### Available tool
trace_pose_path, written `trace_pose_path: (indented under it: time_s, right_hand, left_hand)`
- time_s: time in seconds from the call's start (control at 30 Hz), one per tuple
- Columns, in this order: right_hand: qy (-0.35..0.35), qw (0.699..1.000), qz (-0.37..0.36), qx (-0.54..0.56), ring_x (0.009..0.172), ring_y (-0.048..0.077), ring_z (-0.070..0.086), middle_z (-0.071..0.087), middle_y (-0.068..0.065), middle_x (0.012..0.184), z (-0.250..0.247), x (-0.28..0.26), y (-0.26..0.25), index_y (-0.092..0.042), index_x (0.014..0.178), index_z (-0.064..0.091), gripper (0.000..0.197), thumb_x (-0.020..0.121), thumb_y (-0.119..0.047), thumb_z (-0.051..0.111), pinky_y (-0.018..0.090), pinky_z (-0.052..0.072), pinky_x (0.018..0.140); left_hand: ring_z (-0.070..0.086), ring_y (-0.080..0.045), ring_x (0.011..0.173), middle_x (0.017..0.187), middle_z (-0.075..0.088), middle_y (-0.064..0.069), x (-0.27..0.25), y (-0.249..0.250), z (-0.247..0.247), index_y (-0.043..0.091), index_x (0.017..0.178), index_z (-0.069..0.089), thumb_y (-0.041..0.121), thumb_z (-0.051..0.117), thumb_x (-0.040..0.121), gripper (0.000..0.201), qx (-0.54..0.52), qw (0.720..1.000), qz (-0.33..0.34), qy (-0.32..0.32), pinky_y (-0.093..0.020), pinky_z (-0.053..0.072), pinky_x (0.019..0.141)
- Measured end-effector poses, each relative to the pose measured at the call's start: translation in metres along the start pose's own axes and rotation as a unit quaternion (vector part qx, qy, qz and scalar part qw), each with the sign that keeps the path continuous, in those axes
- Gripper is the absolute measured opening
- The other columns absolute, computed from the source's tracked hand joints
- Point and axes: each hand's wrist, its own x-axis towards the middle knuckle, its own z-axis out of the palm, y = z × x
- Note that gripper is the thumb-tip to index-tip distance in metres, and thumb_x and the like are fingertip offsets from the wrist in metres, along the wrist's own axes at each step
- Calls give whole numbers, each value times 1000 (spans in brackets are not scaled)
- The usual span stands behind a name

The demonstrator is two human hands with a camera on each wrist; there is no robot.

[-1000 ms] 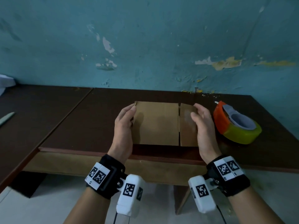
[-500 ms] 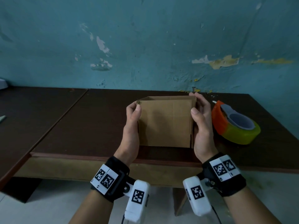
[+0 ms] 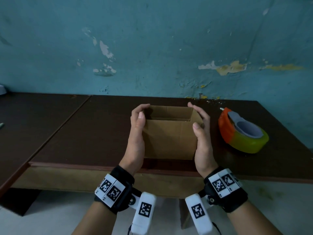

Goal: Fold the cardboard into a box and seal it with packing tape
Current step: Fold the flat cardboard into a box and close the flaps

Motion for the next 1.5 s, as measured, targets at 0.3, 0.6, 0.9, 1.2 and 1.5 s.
trace_pose_path:
  time_s: [0.3, 0.6, 0.9, 1.2, 1.5]
  right_hand:
    - [14, 1000, 13, -1, 150, 26, 40, 48, -2, 158, 1, 2, 1, -24, 147, 48, 57, 102, -57, 37, 63, 27, 122]
    - [33, 998, 23, 37, 143, 27, 48, 51, 8, 155, 4, 3, 3, -9, 146, 46, 50, 106, -35, 30, 62, 33, 120]
    - [30, 999, 14, 8, 131, 17, 59, 59, 2, 147, 3, 4, -3, -17, 137, 50, 39, 102, -34, 44, 44, 45, 114]
    - [-1, 1000, -8, -17, 146, 12, 46, 54, -1, 154, 2, 2, 0, -12, 143, 53, 54, 99, -41, 41, 21, 37, 114]
    - [-6, 1000, -7, -27, 145, 9, 46, 54, 1, 153, 2, 2, -2, -11, 142, 54, 51, 101, -38, 43, 12, 37, 109]
  left_hand:
    - [50, -13, 87, 100, 51, 5, 16, 1, -3, 24, 105, 53, 29, 46, 90, 17, -78, 997, 7, -23, -29, 46, 71]
    - [44, -20, 88, 94, 48, -1, 19, 8, -6, 17, 97, 52, 43, 49, 94, 26, 0, 1000, 27, -2, -41, 37, 79]
    - [46, -16, 88, 97, 50, 0, 14, 2, -7, 17, 111, 52, 39, 46, 88, 32, 60, 996, 53, -38, -43, 39, 78]
    - [52, -5, 93, 107, 56, 5, 11, 2, -7, 12, 118, 55, 27, 41, 91, 34, 49, 995, 63, -63, -20, 45, 78]
    - [54, -12, 99, 112, 60, -5, 12, 1, -8, 13, 117, 59, 44, 44, 84, 48, 36, 996, 62, -58, -30, 46, 81]
